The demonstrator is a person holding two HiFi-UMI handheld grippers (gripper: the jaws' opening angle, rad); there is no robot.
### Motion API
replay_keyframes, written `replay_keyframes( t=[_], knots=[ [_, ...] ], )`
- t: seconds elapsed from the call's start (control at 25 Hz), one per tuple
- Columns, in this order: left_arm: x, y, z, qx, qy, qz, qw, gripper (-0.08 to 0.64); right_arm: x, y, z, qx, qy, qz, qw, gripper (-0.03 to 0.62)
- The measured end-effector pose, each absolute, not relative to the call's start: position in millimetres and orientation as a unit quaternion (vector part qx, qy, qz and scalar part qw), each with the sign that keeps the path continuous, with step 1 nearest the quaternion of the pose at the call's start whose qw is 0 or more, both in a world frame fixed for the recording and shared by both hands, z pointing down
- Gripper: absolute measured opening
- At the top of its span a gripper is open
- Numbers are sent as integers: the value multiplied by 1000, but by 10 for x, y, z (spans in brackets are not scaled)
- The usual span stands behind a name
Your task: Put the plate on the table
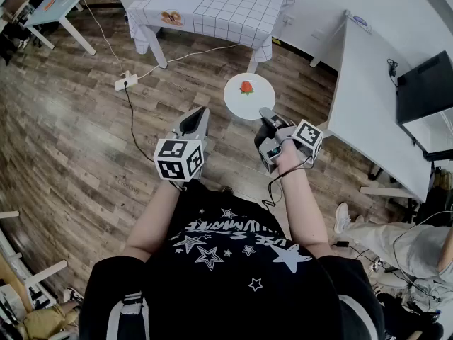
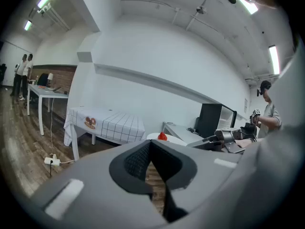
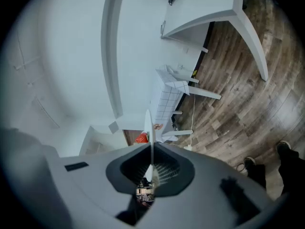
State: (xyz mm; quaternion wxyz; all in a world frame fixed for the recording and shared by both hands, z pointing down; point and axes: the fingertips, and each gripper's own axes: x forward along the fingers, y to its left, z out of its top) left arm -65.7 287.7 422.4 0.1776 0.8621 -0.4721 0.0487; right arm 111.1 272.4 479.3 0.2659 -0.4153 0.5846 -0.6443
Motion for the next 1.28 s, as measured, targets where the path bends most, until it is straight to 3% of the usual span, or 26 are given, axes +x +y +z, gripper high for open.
replay_keyframes(
  t=[1.28],
  knots=[
    [-355, 2932, 4180, 852, -494, 55, 166, 9, 1098, 2670, 4750, -373, 640, -632, 228, 21]
  ],
)
